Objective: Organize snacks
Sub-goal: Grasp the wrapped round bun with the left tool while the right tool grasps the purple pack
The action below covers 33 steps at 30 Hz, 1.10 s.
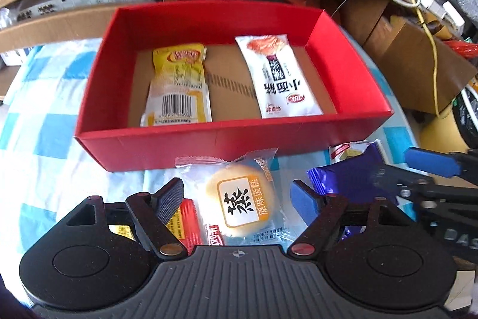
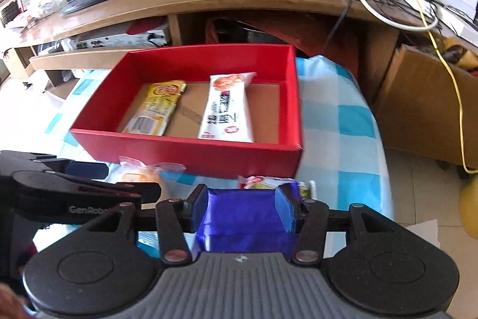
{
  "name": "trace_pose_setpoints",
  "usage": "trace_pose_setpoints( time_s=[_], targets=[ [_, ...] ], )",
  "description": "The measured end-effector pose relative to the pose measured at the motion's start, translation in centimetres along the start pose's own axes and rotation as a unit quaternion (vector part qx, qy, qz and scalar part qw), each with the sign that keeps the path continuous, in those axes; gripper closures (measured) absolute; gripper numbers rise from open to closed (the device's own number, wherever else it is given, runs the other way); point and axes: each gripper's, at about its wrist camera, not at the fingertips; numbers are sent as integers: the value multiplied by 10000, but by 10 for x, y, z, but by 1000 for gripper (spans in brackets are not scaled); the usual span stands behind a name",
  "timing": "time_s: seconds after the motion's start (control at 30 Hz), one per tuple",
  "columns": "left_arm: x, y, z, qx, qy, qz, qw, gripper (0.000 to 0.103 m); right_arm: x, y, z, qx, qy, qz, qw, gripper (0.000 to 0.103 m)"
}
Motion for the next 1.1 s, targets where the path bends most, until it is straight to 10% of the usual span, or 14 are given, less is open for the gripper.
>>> trace_pose_setpoints(
  time_s=[0.3,1.1],
  targets=[
    [-3,33,-5,116,-186,468,9987,31,-3,10,-24,-87,128,241,9996,27],
    [-9,-13,10,-234,-161,94,9996,37,3,52,-32,190,719,804,9940,14]
  ],
)
Point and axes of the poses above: each gripper's, at about its wrist camera, not at the fingertips, and y roughly the way its jaws point, z to its left, x to its top, and after that the axes turned 2 degrees about y, right-handed
